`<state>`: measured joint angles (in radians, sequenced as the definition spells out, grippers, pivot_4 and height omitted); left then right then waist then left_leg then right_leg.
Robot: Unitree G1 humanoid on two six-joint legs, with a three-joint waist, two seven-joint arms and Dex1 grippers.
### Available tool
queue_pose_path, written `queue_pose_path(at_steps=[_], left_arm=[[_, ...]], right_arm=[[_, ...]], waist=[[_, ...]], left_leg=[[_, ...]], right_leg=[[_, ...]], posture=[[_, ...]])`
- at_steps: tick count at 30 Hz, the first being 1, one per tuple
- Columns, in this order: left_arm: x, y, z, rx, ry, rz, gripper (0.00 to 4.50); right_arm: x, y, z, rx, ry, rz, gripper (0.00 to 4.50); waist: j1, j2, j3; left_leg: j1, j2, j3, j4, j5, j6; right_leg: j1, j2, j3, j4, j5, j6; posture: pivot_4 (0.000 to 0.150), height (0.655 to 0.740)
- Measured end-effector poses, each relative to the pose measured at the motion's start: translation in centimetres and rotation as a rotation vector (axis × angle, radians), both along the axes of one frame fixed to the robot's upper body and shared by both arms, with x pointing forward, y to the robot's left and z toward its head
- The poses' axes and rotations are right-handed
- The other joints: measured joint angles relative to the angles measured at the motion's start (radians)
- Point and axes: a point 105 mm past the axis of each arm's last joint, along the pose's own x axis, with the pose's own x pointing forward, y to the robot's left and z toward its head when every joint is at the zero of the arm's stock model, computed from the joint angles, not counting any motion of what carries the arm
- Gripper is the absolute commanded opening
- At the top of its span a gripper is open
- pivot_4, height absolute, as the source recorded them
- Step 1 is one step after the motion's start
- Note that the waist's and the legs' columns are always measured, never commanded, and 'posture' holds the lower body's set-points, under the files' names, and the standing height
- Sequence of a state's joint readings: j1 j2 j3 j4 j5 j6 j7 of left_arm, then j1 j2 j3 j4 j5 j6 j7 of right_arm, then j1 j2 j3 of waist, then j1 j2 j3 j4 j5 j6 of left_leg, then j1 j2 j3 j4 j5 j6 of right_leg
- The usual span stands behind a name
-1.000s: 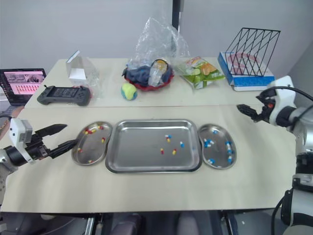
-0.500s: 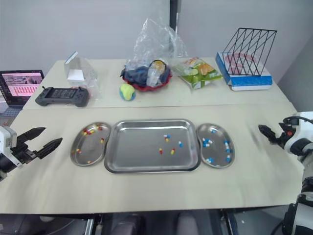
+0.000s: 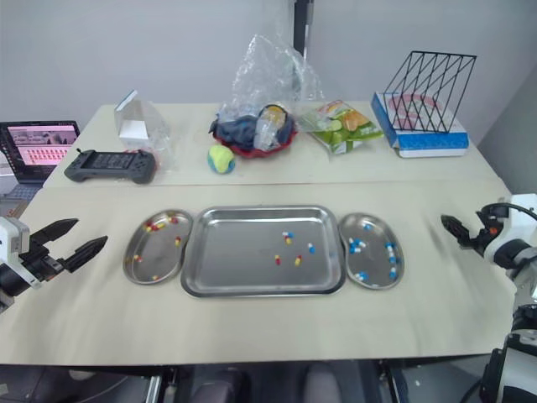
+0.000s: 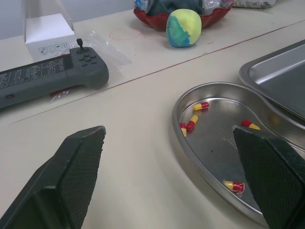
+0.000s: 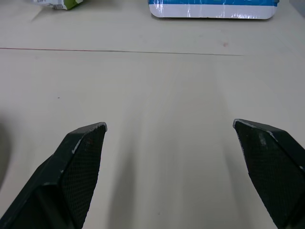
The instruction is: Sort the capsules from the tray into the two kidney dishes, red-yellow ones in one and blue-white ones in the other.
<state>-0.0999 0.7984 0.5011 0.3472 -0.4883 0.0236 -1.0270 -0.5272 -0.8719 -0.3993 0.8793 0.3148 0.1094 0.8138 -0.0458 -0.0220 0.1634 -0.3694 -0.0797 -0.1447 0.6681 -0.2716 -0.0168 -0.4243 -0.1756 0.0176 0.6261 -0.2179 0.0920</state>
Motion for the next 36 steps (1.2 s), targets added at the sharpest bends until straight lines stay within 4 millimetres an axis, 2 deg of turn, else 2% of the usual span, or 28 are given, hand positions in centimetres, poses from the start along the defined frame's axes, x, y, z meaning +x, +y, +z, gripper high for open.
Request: queue_pose_path(at_steps=[13, 21, 26, 29, 32, 36], left_arm=[[0.0, -0.3, 0.3, -0.006, -0.006, -0.016, 4.5], [0.7, -2.1, 1.6, -0.027, 0.007, -0.121, 4.5], [1.5, -4.8, 2.9, -0.016, 0.005, -0.243, 4.5], [1.9, -7.8, 3.7, -0.001, -0.005, -0.352, 4.5], [2.0, -10.7, 3.7, 0.019, 0.021, -0.462, 4.5], [2.0, -13.4, 3.8, 0.042, 0.059, -0.581, 4.5]], right_arm=[[0.0, 0.6, 0.3, -0.017, -0.008, 0.047, 4.49], [-1.9, 4.5, 1.7, -0.005, -0.017, 0.317, 4.49], [-3.7, 7.5, 2.4, 0.003, -0.013, 0.471, 4.49], [-4.7, 8.8, 2.8, -0.028, -0.014, 0.524, 4.49], [-5.7, 10.0, 3.0, -0.011, -0.005, 0.566, 4.49], [-6.8, 10.6, 3.0, 0.013, 0.016, 0.586, 4.49]], waist=[[0.0, 0.0, 0.0], [0.004, 0.0, 0.0], [0.005, 0.0, 0.0], [0.01, 0.0, 0.0], [0.011, 0.0, 0.0], [0.013, 0.0, 0.0]], left_leg=[[0.0, 0.0, 0.0, 0.0, 0.0, 0.0], [0.0, 0.0, 0.0, 0.0, 0.0, 0.0], [0.0, 0.0, 0.0, 0.001, 0.0, 0.0], [0.0, 0.0, 0.0, 0.001, 0.0, 0.0], [0.0, 0.0, 0.0, 0.001, 0.0, 0.0], [0.0, 0.0, 0.0, 0.001, 0.0, 0.0]], right_leg=[[0.0, 0.0, 0.0, 0.0, 0.0, 0.0], [0.001, 0.0, 0.0, 0.0, 0.0, 0.0], [0.001, 0.0, 0.0, 0.0, 0.0, 0.0], [0.001, 0.0, 0.0, 0.0, 0.0, 0.0], [0.001, 0.0, 0.0, 0.001, 0.0, 0.0], [0.001, 0.0, 0.0, 0.0, 0.0, 0.0]], posture=[[0.15, 0.74], [0.15, 0.74], [0.15, 0.74], [0.15, 0.74], [0.15, 0.74], [0.15, 0.74]])
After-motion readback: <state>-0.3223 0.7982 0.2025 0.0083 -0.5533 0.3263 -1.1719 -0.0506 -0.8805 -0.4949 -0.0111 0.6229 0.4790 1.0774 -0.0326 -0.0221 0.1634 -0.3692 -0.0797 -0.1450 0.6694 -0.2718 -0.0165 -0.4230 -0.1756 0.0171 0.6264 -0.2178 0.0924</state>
